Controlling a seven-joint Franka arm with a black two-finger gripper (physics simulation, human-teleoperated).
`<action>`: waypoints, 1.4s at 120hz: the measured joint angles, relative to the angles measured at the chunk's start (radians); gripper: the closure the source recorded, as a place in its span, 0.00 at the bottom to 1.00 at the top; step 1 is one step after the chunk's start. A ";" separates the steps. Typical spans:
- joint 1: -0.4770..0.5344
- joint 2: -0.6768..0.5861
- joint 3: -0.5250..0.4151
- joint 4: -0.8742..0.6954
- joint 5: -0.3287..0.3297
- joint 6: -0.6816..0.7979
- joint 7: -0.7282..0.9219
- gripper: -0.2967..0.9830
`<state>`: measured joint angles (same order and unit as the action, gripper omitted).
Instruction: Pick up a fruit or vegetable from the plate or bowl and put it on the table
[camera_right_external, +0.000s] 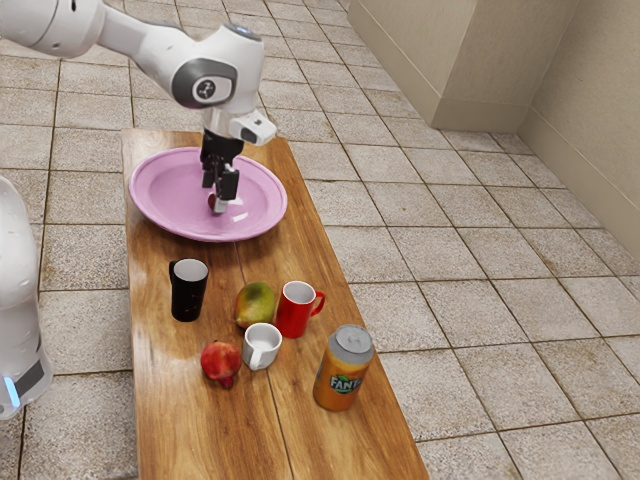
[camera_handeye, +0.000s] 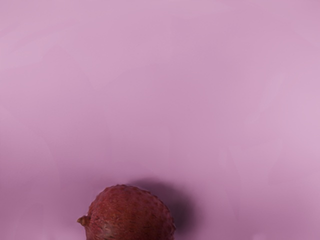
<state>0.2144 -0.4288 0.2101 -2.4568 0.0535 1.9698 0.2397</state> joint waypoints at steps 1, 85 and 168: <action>0.000 0.001 0.000 0.000 0.000 0.001 0.000 0.25; 0.000 0.020 0.002 -0.007 -0.006 0.010 -0.002 0.25; 0.000 0.042 0.009 -0.006 -0.007 0.040 -0.001 0.25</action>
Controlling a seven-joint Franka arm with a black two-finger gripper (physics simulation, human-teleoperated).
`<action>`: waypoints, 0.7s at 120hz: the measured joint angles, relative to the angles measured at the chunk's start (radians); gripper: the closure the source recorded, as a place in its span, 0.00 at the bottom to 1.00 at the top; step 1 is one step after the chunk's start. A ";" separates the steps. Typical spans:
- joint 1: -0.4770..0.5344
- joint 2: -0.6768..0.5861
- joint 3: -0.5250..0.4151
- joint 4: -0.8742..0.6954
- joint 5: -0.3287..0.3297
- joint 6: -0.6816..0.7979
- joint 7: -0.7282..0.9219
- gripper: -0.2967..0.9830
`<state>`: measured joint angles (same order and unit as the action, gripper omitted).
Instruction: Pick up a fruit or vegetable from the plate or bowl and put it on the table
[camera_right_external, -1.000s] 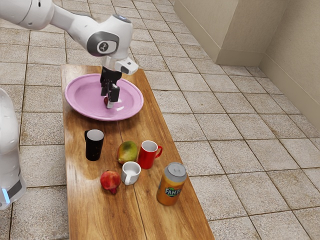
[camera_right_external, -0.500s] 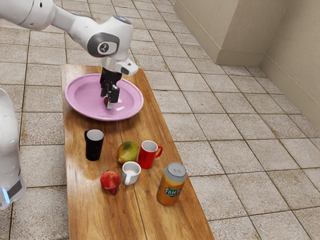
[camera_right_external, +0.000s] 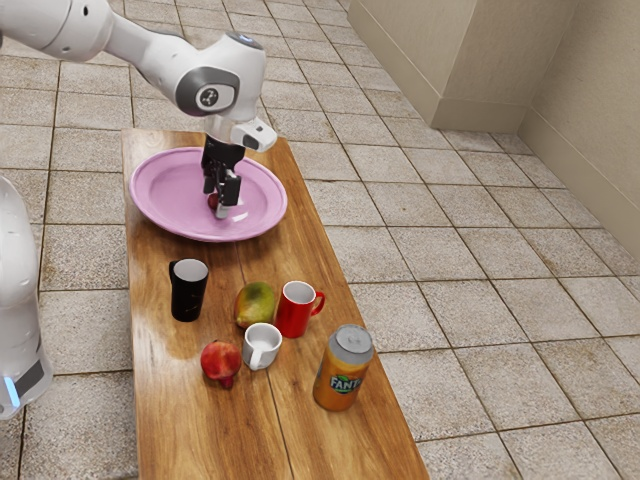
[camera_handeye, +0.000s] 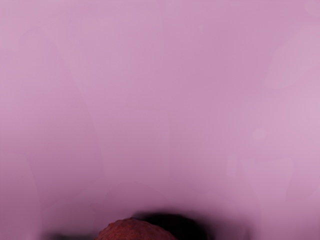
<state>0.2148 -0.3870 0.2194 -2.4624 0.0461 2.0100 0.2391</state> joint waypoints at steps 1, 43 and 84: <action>0.000 0.000 0.000 0.000 0.000 0.000 0.000 0.25; -0.002 -0.001 0.000 0.003 -0.001 0.000 -0.001 0.42; -0.002 -0.003 0.000 0.004 -0.001 -0.009 -0.002 0.48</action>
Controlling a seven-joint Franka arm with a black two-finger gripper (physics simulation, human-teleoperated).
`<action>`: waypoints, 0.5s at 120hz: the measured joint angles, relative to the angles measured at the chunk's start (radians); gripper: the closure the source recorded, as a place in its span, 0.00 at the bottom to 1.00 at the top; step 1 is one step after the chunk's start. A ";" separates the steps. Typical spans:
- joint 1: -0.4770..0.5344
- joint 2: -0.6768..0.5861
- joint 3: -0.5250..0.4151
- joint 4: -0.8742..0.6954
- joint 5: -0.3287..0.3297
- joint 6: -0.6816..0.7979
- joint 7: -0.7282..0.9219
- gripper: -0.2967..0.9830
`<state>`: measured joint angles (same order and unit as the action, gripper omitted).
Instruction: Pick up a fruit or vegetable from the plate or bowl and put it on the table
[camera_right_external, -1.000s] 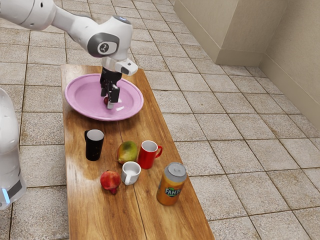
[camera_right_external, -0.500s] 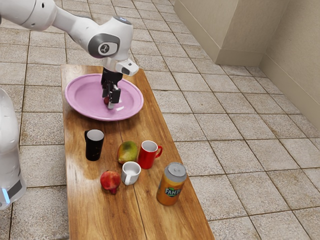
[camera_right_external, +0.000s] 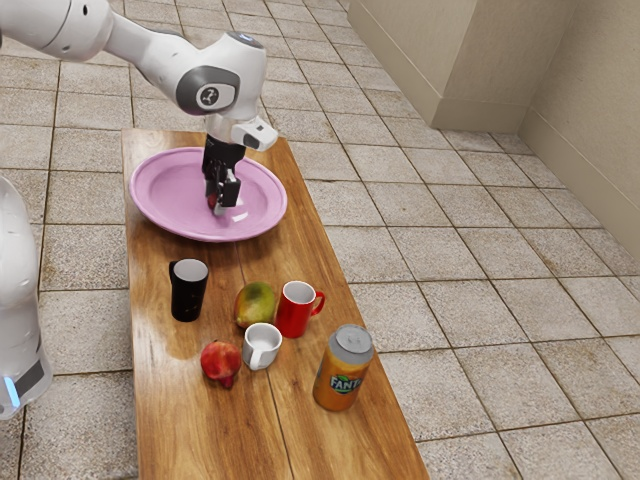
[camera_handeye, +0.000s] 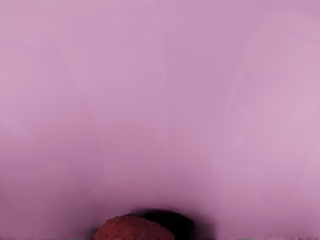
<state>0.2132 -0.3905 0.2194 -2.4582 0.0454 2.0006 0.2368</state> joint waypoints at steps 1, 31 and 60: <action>0.000 0.000 0.000 0.000 0.000 0.000 0.000 0.48; 0.002 0.000 0.004 0.001 0.001 -0.009 -0.001 0.50; 0.002 0.000 0.004 0.002 0.004 -0.011 -0.003 0.54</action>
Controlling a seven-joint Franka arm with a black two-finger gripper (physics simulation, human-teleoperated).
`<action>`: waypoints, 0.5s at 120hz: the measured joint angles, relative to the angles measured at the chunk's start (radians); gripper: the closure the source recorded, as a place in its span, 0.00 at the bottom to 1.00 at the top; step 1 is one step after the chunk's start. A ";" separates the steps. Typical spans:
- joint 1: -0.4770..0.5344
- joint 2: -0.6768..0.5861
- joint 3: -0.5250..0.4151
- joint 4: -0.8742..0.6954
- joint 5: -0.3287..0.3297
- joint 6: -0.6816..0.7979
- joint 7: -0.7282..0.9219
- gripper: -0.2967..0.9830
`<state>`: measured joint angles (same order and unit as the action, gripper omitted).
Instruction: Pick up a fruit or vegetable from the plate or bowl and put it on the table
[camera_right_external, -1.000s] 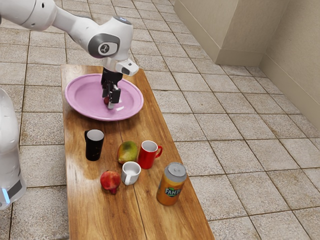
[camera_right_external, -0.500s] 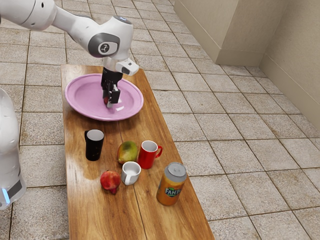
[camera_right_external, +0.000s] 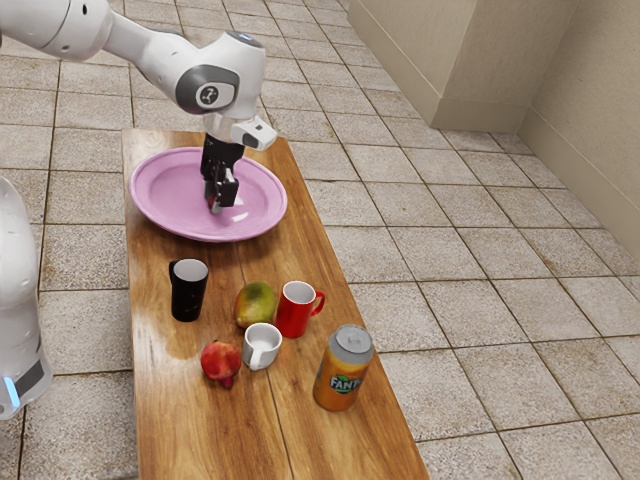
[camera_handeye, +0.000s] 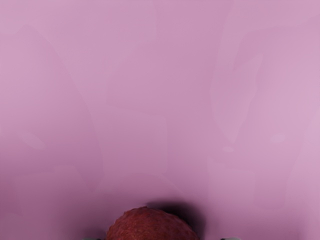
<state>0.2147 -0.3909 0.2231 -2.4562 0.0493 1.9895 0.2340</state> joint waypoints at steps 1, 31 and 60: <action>0.000 0.000 0.000 0.000 0.000 0.000 0.000 0.54; 0.000 0.000 0.001 0.000 0.000 -0.001 -0.008 0.58; -0.001 -0.005 0.001 0.010 0.001 -0.005 -0.017 0.60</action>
<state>0.2135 -0.3957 0.2240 -2.4462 0.0507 1.9841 0.2169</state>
